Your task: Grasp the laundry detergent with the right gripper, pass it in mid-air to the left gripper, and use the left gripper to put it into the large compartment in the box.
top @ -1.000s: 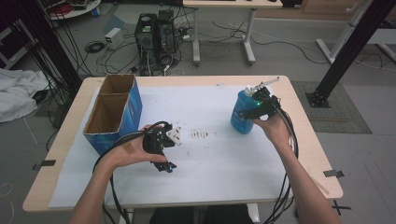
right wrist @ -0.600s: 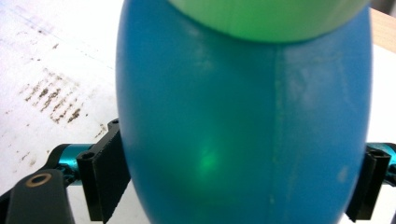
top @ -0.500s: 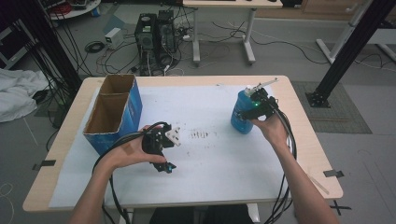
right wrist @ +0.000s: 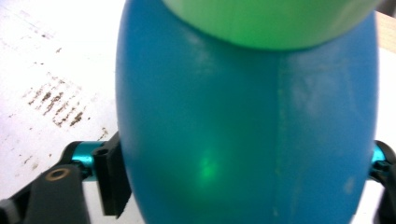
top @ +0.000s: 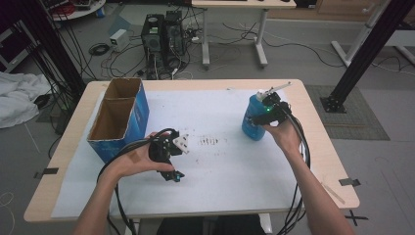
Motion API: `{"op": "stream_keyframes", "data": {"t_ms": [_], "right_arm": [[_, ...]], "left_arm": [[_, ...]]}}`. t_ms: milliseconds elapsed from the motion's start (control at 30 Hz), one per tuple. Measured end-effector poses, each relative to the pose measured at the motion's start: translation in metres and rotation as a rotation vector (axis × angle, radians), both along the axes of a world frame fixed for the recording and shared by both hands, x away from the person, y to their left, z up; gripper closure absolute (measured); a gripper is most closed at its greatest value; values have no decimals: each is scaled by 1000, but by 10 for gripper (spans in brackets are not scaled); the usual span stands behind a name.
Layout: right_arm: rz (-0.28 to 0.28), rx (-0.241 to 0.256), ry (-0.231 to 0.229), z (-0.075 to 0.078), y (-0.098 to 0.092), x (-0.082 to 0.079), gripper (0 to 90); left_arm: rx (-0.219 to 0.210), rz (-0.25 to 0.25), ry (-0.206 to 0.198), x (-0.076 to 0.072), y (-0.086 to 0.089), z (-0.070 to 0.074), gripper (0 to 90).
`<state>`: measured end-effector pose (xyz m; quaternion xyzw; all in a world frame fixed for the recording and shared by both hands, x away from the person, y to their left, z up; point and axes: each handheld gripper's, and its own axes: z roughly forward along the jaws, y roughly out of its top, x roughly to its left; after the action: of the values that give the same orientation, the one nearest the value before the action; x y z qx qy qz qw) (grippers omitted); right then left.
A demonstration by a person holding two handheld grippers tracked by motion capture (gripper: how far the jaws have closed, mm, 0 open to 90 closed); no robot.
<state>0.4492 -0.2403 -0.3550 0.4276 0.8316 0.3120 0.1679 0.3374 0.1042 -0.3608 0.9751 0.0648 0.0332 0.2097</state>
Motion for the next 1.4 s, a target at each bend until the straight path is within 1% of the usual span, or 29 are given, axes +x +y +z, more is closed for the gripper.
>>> {"op": "stream_keyframes", "data": {"t_ms": [100,167,300,400,500,533,700,733,833,900,967,1067,1200,1233,1400], "right_arm": [[5,3,7,-1,1,0,228],[7,1,3,-1,1,0,228],[1,-2,-1,-2,2,0,239],[-3,6,5,-2,1,0,247],[-4,6,5,-2,1,0,265],[-6,5,5,-2,1,0,271],[-4,6,-3,-2,1,0,321],[-5,9,-3,-2,1,0,327],[-6,14,-3,-2,1,0,333],[-3,14,-9,-2,1,0,340],[-1,14,-8,-3,1,0,352],[0,21,2,-3,2,0,369],[-4,17,-5,-4,1,0,403],[-3,16,-8,-4,0,0,413],[-5,25,-5,-4,-1,0,421]], "left_arm": [[2,0,-1,0,0,0,170],[2,0,-1,0,0,0,169],[-3,6,0,0,1,-1,170],[1,1,-1,0,1,-1,170],[0,1,-1,0,1,-1,170],[-6,7,1,0,1,-2,169],[0,1,-1,1,1,-1,169],[-5,6,0,0,1,-1,170],[-5,9,0,0,2,-1,169],[2,2,-2,1,2,-1,170],[-5,6,-3,0,2,-1,170],[-3,4,-4,0,3,0,169],[-4,9,-1,0,3,-1,169],[2,4,-2,1,3,-1,169],[-1,4,-5,1,3,-1,169]]}}
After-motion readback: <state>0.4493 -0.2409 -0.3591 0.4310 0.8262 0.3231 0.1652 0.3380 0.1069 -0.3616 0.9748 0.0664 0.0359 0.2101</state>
